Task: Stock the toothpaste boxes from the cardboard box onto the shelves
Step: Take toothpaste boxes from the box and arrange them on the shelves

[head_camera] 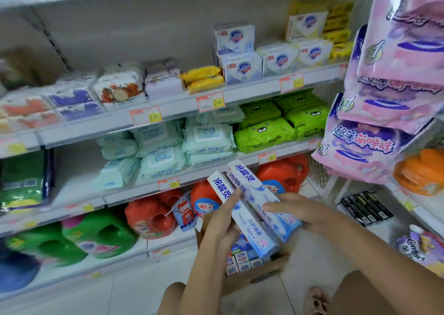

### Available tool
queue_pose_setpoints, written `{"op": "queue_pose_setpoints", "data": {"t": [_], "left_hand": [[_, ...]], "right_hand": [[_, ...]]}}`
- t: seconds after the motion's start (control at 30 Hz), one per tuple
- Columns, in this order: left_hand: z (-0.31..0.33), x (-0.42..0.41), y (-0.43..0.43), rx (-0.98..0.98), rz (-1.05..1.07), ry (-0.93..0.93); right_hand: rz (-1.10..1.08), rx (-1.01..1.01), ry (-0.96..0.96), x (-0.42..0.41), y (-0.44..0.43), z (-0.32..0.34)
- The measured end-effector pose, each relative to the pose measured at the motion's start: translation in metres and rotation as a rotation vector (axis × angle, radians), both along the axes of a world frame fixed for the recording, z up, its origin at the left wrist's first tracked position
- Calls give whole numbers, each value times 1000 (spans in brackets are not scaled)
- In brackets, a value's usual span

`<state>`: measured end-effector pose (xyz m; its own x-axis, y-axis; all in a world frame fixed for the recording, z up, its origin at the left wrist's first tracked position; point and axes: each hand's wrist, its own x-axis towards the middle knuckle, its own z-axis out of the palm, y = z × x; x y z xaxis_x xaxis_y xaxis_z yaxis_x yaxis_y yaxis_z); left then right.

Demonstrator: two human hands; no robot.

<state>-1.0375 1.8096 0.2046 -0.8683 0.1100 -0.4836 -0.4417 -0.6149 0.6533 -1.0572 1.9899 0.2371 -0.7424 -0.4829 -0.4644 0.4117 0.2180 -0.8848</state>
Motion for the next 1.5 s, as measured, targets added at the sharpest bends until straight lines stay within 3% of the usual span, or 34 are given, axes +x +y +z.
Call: {"op": "queue_pose_setpoints", "data": {"t": [0.3,0.73,0.97,1.13,1.3,1.5], "left_hand": [[33,18,-23,172,122,-24],[35,12,-5,194,78,-10],[49,15,5,308,94,73],[55,10,10,100,114,80],[64,8,7,184,216,44],[78,18,2,317,72,188]], "right_hand": [[-165,98,158,0,17,37],[-127,233,418,28,5,51],[-151,48,169,28,12,54],[-210,-153,-154,19,22,57],[-197,-266,-222,11,32,62],[-94,-301,-242,8,48,66]]}}
